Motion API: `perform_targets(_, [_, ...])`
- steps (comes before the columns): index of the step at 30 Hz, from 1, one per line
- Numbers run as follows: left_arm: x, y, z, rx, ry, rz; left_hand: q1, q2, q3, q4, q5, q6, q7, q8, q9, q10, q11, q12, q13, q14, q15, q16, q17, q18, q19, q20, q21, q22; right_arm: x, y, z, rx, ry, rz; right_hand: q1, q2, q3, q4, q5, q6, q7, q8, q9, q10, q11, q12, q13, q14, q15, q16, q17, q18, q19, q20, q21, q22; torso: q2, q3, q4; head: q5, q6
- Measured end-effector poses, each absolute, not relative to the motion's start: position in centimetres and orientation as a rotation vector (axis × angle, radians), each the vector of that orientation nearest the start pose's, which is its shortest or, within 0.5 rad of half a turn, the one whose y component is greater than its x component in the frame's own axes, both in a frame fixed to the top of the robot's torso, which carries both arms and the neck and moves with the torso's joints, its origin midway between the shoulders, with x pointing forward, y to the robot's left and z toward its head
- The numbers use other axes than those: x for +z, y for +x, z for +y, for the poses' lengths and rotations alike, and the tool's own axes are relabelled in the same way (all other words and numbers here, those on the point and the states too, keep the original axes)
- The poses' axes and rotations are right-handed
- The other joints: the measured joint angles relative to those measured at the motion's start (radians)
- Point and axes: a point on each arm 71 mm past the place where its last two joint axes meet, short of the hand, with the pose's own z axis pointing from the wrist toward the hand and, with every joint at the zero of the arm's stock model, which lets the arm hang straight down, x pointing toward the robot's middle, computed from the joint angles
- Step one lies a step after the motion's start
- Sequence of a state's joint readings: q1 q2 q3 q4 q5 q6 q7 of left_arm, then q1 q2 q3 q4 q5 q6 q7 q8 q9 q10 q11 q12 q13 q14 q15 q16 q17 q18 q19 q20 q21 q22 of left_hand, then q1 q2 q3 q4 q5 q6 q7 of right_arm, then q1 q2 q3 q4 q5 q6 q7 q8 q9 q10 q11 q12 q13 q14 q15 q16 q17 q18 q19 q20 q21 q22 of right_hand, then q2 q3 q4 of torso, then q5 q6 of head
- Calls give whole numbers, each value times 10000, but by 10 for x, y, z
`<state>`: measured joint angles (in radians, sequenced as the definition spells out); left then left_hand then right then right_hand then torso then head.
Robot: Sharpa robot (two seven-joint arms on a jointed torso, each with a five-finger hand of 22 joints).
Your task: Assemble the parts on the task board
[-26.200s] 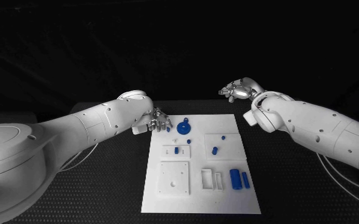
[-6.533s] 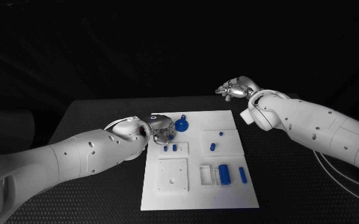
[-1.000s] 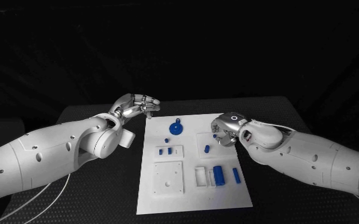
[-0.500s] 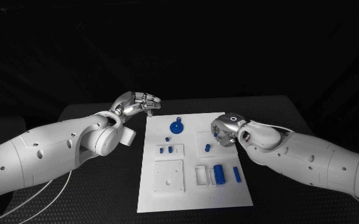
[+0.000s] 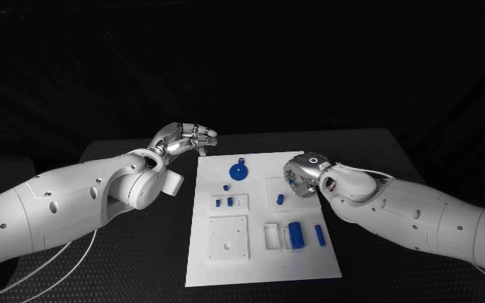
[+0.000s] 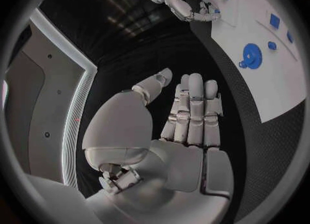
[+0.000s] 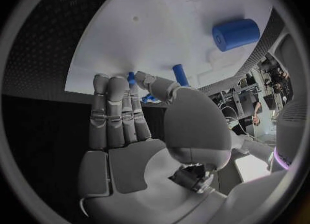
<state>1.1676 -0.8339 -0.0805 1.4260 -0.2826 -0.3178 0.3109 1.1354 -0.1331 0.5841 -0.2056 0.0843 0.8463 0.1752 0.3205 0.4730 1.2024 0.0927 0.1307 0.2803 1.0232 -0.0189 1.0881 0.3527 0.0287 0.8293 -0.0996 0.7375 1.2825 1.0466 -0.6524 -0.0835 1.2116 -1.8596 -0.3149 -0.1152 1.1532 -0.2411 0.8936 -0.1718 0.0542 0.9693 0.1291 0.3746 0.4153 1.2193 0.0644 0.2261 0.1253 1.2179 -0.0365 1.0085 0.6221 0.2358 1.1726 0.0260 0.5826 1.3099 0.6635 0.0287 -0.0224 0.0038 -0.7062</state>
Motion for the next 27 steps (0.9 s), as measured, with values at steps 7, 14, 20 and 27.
perform_targets(7, [-215, 494, 231, -13143, -8975, 15795, 0, 0, 0, 0, 0, -5, 5, 0, -1, -39, 38, 0, 0, 0, 0, 0, 0, -64, 0, 0, -35, 0, -294, 492, -189, 3472, -5110, 16950, 170, 167, 102, -243, 0, 349, -132, 157, 65, 412, -125, -29, 162, 142, -135, 254, 354, -7, 195, -122, 318, 0, 0, 1, -1, -14, -26])
perform_targets(14, [-215, 494, 231, -13139, -8979, 15797, 0, 0, 0, 0, 0, -5, 5, 0, -2, -40, 37, 0, 0, 0, 0, 0, 0, 5, 0, 0, -35, 0, -294, 491, -188, 3369, -5233, 16763, 212, 203, 185, -327, -1, 495, -198, 233, 118, 607, -183, -37, 232, 252, -210, 350, 573, -40, 286, -209, 523, 0, -2, 4, -10, -7, -36])
perform_targets(20, [-215, 494, 231, -13132, -8983, 15794, 0, 0, 0, 0, 0, -5, 5, 0, -3, -40, 36, 0, 0, 0, 0, 0, 1, 83, 1, 2, -35, 0, -295, 490, -187, 3347, -5282, 16607, 213, 202, 261, -305, -10, 591, -260, 253, 147, 749, -217, -48, 300, 331, -256, 403, 728, -46, 337, -229, 714, -4, -2, 4, -6, -16, -37])
perform_targets(27, [-215, 494, 231, -13130, -8985, 15793, 1, 0, 1, -1, 0, -5, 5, 0, -3, -39, 36, 0, 0, 0, 0, 0, 1, 85, 40, -35, -35, 0, -295, 488, -186, 3370, -5289, 16482, 213, 201, 324, -297, -11, 675, -250, 257, 182, 807, -263, -17, 363, 364, -286, 407, 825, -49, 338, -230, 830, -6, -3, 5, -4, -25, -25])
